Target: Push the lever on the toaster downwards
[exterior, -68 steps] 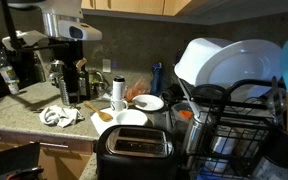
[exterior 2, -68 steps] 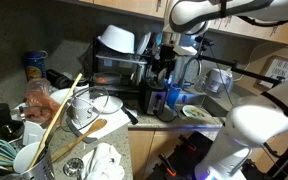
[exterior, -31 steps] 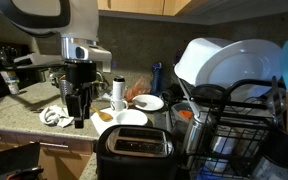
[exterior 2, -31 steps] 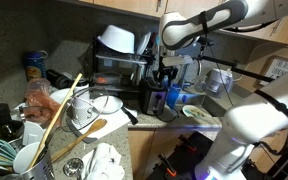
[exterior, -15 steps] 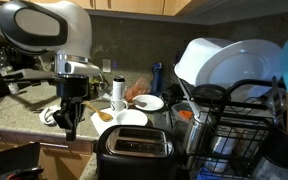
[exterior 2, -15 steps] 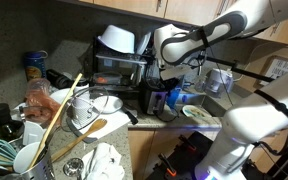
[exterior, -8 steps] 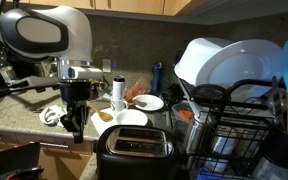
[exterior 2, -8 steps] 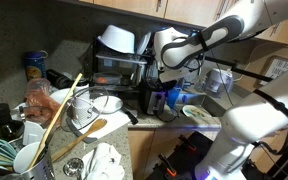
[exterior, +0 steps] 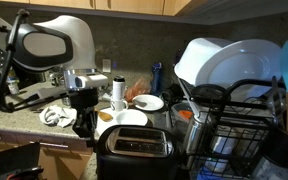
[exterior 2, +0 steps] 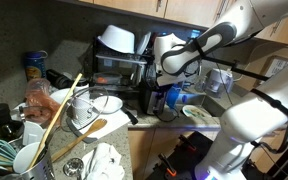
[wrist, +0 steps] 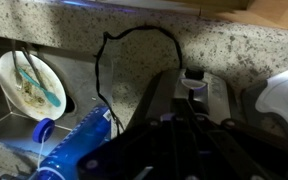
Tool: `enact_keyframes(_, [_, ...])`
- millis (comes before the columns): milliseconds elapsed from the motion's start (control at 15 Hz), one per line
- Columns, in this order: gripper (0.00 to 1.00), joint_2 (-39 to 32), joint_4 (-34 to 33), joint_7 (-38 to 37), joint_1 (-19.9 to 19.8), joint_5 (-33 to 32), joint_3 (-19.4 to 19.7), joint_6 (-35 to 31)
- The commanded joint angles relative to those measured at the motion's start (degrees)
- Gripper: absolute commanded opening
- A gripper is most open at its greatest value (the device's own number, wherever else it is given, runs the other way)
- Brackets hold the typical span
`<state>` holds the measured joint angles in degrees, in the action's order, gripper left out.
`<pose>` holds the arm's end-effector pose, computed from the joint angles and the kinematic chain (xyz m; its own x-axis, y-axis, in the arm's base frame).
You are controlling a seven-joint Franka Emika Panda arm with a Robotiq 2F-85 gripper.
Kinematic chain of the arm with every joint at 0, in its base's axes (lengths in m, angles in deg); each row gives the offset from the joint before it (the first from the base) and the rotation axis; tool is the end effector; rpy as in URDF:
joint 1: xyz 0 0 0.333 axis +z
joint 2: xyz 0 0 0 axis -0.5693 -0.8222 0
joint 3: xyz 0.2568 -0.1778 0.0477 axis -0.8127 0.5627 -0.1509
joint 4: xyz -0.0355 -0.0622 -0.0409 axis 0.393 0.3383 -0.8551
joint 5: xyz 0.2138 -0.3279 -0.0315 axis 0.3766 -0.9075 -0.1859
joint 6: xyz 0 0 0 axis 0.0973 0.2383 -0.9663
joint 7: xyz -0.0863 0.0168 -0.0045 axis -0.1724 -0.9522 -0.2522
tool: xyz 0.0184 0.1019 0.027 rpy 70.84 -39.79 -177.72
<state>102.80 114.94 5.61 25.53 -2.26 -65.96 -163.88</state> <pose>0.3921 -0.0309 0.3593 0.8809 -0.4447 0.1620 -0.4729 -0.8401 0.2656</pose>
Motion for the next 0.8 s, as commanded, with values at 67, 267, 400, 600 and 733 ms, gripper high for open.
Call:
enact_keyframes(67, [0.02,-0.4,1.5,-2.7,-0.1,-0.7,-0.6,-5.5])
enact_keyframes(267, [0.01,-0.3,2.1,-3.9,0.0,-1.0,-1.4,-7.1])
enact_keyframes(400, [0.01,0.2,2.7,-4.7,0.1,-1.2,-2.1,-7.2])
enact_keyframes(600, [0.01,0.7,3.1,-5.6,0.1,-1.6,-3.0,-6.6])
enact_keyframes(733, [0.01,1.0,3.1,-6.0,0.1,-2.1,-3.5,-6.2])
